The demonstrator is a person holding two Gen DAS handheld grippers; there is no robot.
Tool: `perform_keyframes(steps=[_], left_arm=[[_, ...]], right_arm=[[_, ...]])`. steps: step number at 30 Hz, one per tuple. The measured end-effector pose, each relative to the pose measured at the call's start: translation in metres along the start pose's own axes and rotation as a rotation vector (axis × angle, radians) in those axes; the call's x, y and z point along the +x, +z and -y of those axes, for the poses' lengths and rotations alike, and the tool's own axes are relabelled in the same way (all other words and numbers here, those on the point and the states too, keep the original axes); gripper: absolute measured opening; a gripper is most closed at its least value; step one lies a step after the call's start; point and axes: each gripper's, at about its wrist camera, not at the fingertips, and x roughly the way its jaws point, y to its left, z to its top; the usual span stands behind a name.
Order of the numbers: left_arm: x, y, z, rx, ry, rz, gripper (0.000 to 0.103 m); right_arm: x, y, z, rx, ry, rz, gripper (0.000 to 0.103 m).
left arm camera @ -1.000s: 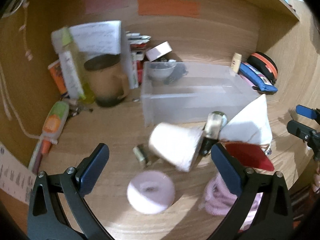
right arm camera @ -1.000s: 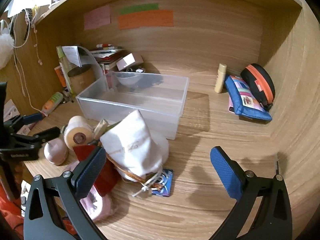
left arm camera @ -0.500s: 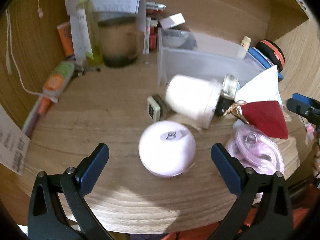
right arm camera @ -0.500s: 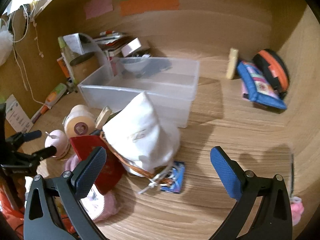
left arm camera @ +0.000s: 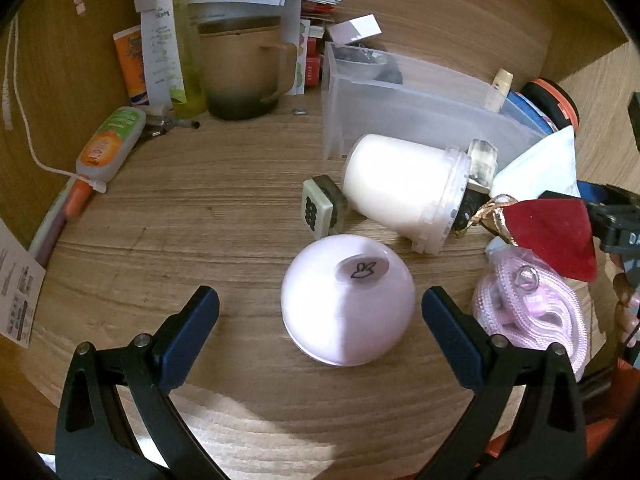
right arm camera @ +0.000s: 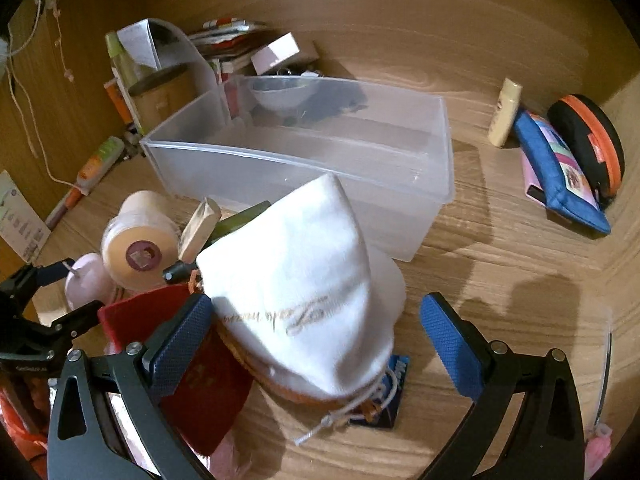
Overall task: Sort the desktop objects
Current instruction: 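Grasp the pink ball container with the left tool while the right tool grasps the white cloth pouch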
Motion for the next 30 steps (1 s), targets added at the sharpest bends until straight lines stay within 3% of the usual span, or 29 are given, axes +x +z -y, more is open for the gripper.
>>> perform_keyframes(steps=[3,5,8,10,12,16,20,30], left_arm=[[0.004,-0.001,0.001,0.011,0.003,-0.01,0.085],[0.004,-0.003,0.004,0.025,0.021,-0.003,0.083],[0.004,-0.005,0.007,0.037,0.027,0.006,0.078],[0.003,-0.006,0.01,0.045,0.028,0.015,0.068],[0.002,-0.006,0.012,0.051,0.028,0.02,0.062],[0.003,-0.004,0.011,0.041,0.024,0.019,0.062],[0.0,-0.003,0.009,0.017,-0.002,0.018,0.062],[-0.017,0.005,0.006,-0.017,0.02,0.067,0.062]], right_arm=[[0.007,0.003,-0.001,-0.012,0.011,-0.024,0.094],[0.012,0.005,0.0,-0.009,0.03,-0.041,0.092],[0.011,0.006,-0.002,-0.031,0.036,-0.033,0.077],[0.011,0.006,-0.006,-0.049,0.042,-0.029,0.064],[0.01,0.005,-0.007,-0.056,0.033,-0.024,0.06],[0.001,0.004,-0.003,-0.043,0.043,-0.005,0.047],[-0.005,0.003,-0.002,-0.033,0.041,0.011,0.044],[-0.037,0.004,0.009,-0.001,0.023,0.125,0.043]])
